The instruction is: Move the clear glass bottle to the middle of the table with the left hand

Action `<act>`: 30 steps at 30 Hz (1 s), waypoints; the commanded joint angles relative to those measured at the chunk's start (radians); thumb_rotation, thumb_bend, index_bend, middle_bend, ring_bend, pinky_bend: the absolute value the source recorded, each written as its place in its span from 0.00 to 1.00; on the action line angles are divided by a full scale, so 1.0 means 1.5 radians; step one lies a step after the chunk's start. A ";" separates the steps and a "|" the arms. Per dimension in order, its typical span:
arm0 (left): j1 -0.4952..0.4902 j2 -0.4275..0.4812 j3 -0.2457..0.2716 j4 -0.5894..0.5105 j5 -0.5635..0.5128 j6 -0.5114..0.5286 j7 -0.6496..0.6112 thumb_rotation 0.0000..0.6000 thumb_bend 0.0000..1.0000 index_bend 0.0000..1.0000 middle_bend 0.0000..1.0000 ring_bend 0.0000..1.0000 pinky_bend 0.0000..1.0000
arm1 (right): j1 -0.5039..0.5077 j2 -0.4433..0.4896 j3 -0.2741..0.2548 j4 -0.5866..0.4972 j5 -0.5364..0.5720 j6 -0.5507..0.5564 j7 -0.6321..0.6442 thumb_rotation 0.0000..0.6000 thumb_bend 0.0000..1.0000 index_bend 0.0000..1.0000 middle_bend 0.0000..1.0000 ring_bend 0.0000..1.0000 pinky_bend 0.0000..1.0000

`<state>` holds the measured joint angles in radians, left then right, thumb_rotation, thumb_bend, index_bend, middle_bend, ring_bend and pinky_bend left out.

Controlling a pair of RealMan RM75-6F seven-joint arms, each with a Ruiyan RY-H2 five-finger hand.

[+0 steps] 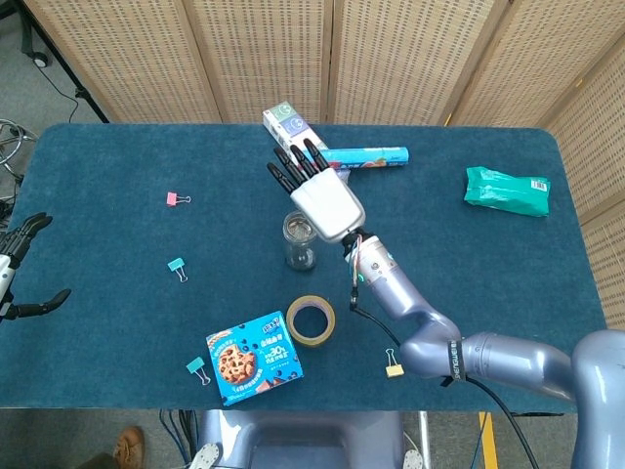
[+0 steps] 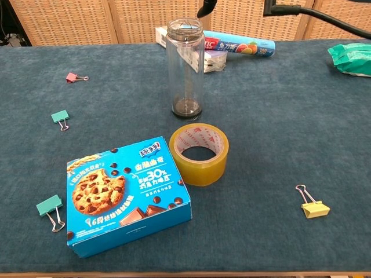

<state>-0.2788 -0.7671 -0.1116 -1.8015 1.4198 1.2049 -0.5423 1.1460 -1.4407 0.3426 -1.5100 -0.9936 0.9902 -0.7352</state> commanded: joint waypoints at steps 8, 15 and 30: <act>0.001 0.000 0.000 0.003 -0.001 0.001 -0.003 1.00 0.26 0.00 0.00 0.00 0.00 | 0.014 0.002 0.003 -0.028 0.062 -0.006 -0.019 1.00 0.00 0.00 0.00 0.00 0.00; 0.000 0.001 -0.001 0.005 0.001 -0.001 -0.011 1.00 0.26 0.00 0.00 0.00 0.00 | 0.006 0.063 0.025 -0.117 0.100 -0.022 0.018 1.00 0.00 0.00 0.00 0.00 0.00; -0.004 0.002 0.000 -0.002 0.003 -0.006 -0.001 1.00 0.26 0.00 0.00 0.00 0.00 | -0.004 0.171 -0.049 -0.224 0.089 -0.101 0.042 1.00 0.69 0.00 0.00 0.00 0.00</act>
<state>-0.2841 -0.7644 -0.1106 -1.8048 1.4242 1.1968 -0.5442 1.1375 -1.1810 0.2805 -1.8522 -0.8540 0.8369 -0.6618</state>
